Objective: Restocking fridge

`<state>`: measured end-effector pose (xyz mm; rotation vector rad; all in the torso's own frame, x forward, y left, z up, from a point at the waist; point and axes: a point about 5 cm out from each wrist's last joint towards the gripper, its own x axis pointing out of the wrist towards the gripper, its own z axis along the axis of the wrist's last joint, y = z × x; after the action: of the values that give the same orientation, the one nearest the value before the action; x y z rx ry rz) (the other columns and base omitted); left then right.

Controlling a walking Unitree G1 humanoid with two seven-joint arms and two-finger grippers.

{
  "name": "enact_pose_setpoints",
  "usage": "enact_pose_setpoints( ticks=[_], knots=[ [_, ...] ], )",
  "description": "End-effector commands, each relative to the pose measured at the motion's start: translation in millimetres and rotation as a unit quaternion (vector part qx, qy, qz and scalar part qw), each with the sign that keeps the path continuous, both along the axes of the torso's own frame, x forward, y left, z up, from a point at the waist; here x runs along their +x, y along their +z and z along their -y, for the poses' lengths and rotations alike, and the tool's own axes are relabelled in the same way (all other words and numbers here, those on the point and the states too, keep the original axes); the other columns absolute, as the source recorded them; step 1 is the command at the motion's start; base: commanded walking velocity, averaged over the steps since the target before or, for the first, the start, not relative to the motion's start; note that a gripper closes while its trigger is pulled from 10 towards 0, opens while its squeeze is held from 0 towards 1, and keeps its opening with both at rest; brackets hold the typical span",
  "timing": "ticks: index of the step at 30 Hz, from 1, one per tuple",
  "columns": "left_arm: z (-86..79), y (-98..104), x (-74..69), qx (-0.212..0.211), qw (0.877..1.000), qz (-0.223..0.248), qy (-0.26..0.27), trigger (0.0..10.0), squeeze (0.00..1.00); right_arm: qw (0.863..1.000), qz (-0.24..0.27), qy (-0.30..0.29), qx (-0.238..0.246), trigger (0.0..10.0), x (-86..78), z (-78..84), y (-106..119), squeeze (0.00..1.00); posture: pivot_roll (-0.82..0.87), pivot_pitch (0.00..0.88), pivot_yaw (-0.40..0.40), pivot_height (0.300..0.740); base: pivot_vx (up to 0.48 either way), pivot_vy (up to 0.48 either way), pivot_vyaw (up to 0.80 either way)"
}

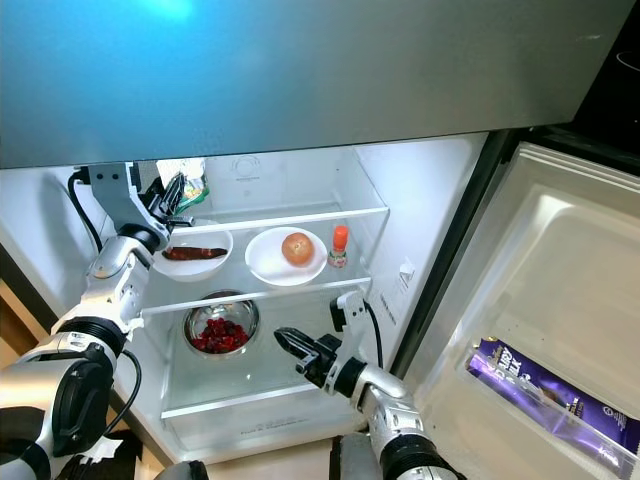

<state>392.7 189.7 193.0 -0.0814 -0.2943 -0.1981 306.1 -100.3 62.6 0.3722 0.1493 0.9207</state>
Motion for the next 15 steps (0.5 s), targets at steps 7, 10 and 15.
enact_pose_setpoints(
  ticks=[7,10,15],
  knots=[
    [-4.8,-2,-7.2,0.002,0.999,0.032,-0.001,10.0,0.0,0.998,0.057,0.012,0.025,10.0,12.5,0.2,33,0.0,-0.13,0.002,-0.029,0.6,0.0,0.0,0.0],
    [-4.9,-4,-10.4,0.005,0.999,0.041,-0.005,10.0,0.0,0.998,0.061,0.016,0.025,10.0,12.1,-0.6,35,0.0,-0.13,0.0,-0.03,0.6,0.0,0.0,0.0],
    [-7.2,-5,-13.8,0.001,0.999,0.054,-0.001,10.0,0.0,0.997,0.066,0.031,0.038,10.0,7.7,-2.1,39,0.0,-0.12,0.0,-0.033,0.6,0.0,0.0,0.0]
  ],
)
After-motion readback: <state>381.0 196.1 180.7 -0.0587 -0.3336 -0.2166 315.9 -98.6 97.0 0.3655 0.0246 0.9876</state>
